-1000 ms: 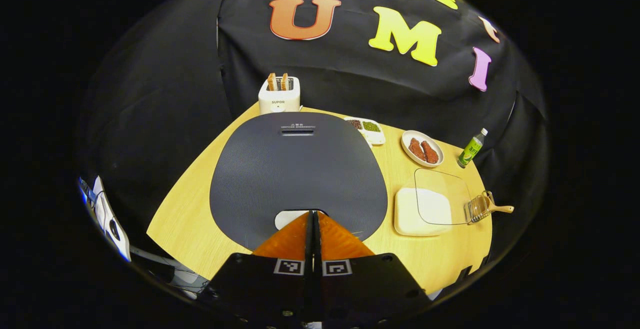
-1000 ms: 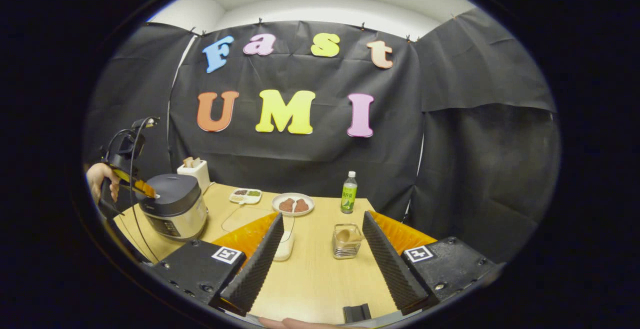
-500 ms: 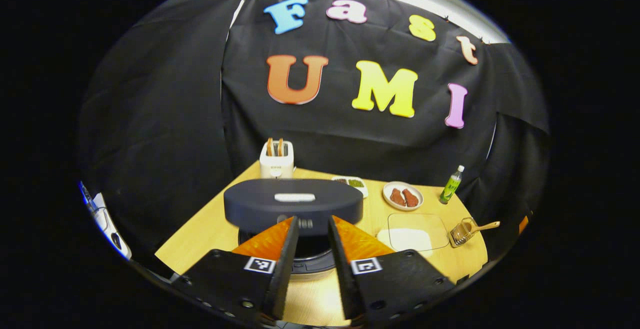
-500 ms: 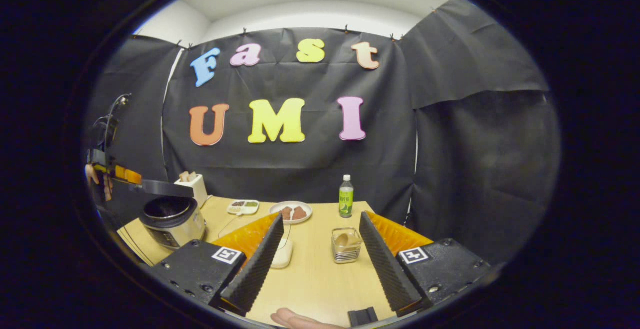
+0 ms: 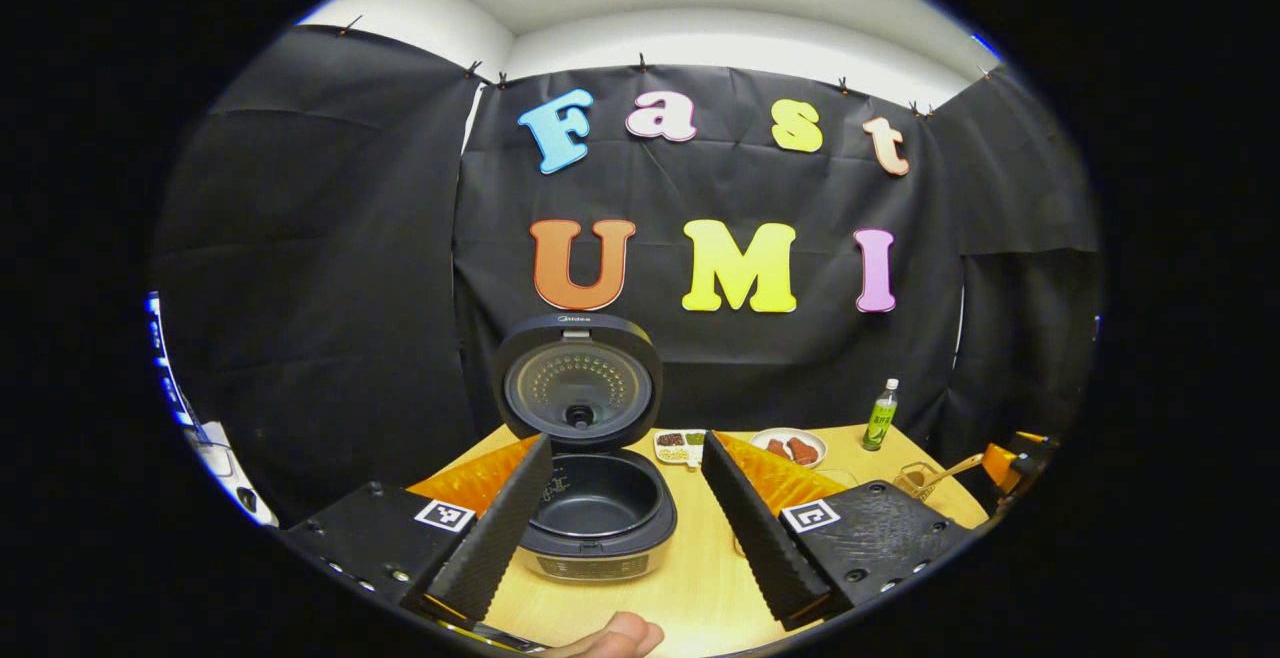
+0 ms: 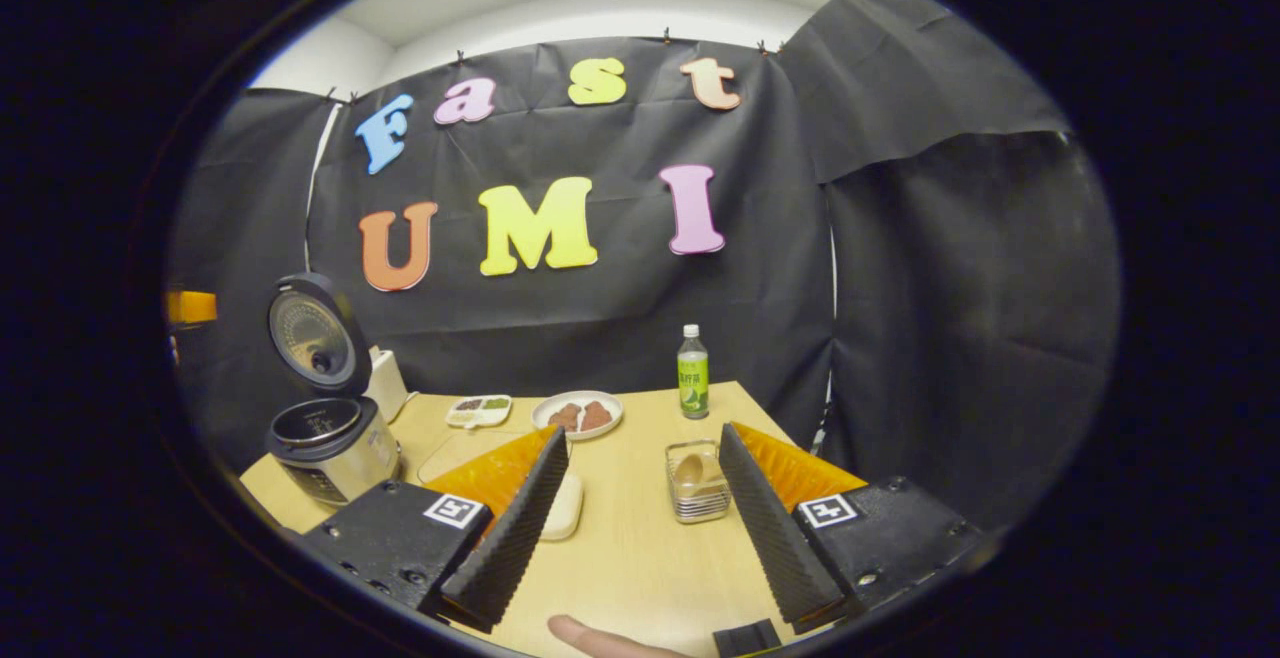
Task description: Close the left gripper, press the button to open the rice cooker; take a wooden spoon from the chopstick holder with the right hand, scoop a spoonful of rice and pour it into the rice cooker, then put the wooden spoon back into the chopstick holder.
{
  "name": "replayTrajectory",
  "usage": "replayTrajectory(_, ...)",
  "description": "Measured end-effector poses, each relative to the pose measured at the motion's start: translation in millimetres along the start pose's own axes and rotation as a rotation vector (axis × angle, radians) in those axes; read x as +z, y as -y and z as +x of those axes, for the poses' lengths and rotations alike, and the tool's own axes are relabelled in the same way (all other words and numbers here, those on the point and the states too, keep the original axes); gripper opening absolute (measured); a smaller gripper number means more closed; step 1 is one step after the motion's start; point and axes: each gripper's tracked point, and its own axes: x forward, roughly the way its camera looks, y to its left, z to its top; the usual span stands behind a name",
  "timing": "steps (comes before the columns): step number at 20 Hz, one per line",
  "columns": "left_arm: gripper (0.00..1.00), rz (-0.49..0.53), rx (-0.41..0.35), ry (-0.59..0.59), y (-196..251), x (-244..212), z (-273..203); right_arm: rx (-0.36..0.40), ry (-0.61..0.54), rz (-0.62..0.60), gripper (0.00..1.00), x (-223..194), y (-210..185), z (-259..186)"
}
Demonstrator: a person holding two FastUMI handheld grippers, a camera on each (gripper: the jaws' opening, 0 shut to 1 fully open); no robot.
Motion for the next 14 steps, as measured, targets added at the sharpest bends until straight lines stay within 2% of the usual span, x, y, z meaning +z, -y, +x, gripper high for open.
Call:
replayTrajectory(5, 0.95, 0.008, -0.026, 0.045, 13, -16, -19, -0.099, 0.000, 0.018, 0.99, -22, 42, 33)
replayTrajectory(8, 0.95, 0.039, -0.014, 0.071, 18, -27, -26, -0.114, -0.049, 0.053, 1.00, -48, 60, 52)
replayTrajectory(14, 0.95, 0.052, -0.069, 0.100, 50, -43, -39, -0.140, -0.134, 0.044, 1.00, -94, 89, 84)
